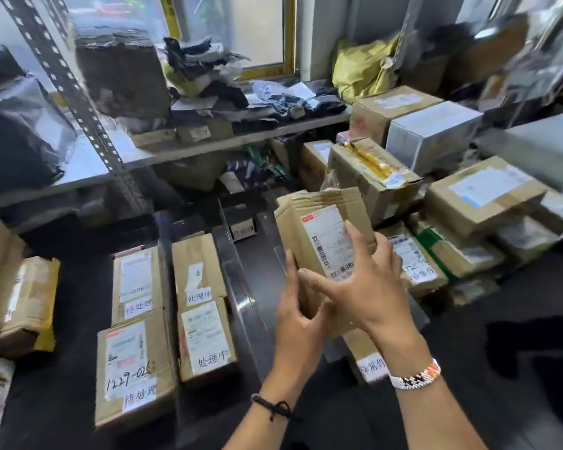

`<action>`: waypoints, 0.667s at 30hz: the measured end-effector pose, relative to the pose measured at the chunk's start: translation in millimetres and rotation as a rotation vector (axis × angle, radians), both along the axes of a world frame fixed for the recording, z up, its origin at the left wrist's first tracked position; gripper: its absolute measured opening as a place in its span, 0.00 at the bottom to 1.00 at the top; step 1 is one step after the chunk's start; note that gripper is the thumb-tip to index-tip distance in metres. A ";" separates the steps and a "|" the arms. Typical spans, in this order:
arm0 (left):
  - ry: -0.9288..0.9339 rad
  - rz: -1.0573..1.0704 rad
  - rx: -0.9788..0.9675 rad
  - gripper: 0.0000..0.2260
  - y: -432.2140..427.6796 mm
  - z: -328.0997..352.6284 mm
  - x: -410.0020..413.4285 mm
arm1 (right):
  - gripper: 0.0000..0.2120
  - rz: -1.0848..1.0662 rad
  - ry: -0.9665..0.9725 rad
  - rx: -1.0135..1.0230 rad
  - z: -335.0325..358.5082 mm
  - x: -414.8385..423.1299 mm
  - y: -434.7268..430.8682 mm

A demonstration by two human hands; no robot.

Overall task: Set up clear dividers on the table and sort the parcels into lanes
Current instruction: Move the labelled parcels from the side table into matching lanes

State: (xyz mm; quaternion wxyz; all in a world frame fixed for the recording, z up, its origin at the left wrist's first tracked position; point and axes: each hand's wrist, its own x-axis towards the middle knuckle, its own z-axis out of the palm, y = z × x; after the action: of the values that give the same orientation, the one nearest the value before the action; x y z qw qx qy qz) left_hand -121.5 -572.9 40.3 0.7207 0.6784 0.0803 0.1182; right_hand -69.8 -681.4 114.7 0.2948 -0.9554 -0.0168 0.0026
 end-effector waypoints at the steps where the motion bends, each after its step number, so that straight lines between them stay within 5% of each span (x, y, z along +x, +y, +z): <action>1: 0.023 -0.053 0.010 0.45 -8.6 -5.1 3.5 | 0.59 -0.016 0.027 -0.009 -3.5 5.5 -10.7; 6: 0.202 -0.295 0.103 0.40 -29.2 -24.1 16.4 | 0.54 -0.122 0.089 -0.116 -28.1 32.2 -51.4; 11: 0.368 -0.233 0.339 0.32 -32.8 -50.0 31.7 | 0.51 -0.111 0.181 -0.282 -62.2 52.9 -57.3; 20: 0.506 -0.258 0.178 0.29 -34.7 -76.3 45.1 | 0.48 -0.081 0.198 -0.369 -92.2 79.4 -55.3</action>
State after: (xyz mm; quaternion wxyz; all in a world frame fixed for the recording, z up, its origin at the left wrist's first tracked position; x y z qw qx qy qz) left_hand -76.5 -607.6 -36.0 0.6246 0.7513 0.1598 -0.1410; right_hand 9.5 -736.8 22.5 0.1147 -0.9882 0.0514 0.0874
